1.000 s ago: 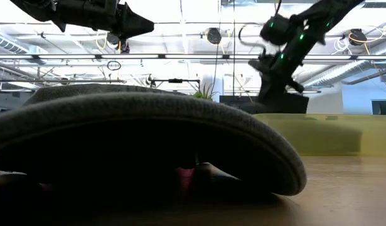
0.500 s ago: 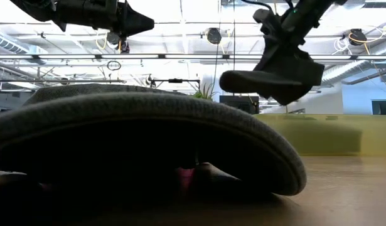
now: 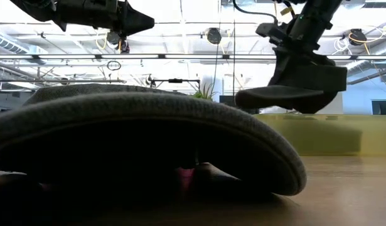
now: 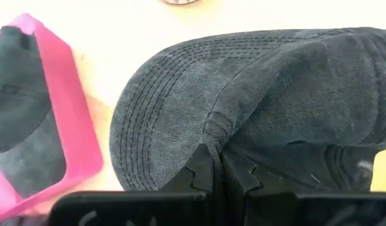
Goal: Pick & Place hat
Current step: Put the top black cap into the yellow bin
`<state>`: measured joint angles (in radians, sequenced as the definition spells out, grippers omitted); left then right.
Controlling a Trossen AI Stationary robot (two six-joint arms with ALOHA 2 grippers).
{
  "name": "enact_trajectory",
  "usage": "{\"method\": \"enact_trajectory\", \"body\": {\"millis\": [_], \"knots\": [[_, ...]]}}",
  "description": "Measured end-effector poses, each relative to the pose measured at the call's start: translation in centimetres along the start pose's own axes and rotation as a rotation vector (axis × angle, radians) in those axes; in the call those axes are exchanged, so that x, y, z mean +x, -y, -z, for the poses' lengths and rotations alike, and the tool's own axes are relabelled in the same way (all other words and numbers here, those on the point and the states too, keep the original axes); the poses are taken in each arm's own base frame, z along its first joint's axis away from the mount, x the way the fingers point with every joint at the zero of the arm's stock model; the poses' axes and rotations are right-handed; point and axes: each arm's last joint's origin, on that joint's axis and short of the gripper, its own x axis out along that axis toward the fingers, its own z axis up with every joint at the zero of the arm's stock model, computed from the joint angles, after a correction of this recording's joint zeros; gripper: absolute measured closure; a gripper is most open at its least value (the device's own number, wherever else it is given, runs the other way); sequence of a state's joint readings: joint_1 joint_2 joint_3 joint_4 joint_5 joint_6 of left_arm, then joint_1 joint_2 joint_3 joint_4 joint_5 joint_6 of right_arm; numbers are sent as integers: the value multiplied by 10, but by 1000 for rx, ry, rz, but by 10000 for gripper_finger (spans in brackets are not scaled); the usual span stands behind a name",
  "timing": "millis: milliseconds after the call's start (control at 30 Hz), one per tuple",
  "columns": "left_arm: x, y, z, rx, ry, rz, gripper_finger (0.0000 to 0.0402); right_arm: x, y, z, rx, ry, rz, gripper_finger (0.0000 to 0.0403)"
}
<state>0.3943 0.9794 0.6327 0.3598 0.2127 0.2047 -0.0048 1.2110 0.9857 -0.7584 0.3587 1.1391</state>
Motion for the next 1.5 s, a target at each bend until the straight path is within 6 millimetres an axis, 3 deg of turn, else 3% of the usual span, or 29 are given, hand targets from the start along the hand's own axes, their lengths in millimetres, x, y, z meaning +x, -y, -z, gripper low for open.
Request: {"method": "enact_trajectory", "body": {"millis": [767, 1300, 1500], "knots": [[0, 0, -1, 5, 8, -2, 293, 44, 25, 35, 88, -31, -34, 399], [0, 0, -1, 1, 8, -2, 293, 40, 23, 38, 95, -73, -84, 397], [0, 0, -1, -3, 8, -1, 293, 43, 27, 41, 80, -75, -67, 367]]}}
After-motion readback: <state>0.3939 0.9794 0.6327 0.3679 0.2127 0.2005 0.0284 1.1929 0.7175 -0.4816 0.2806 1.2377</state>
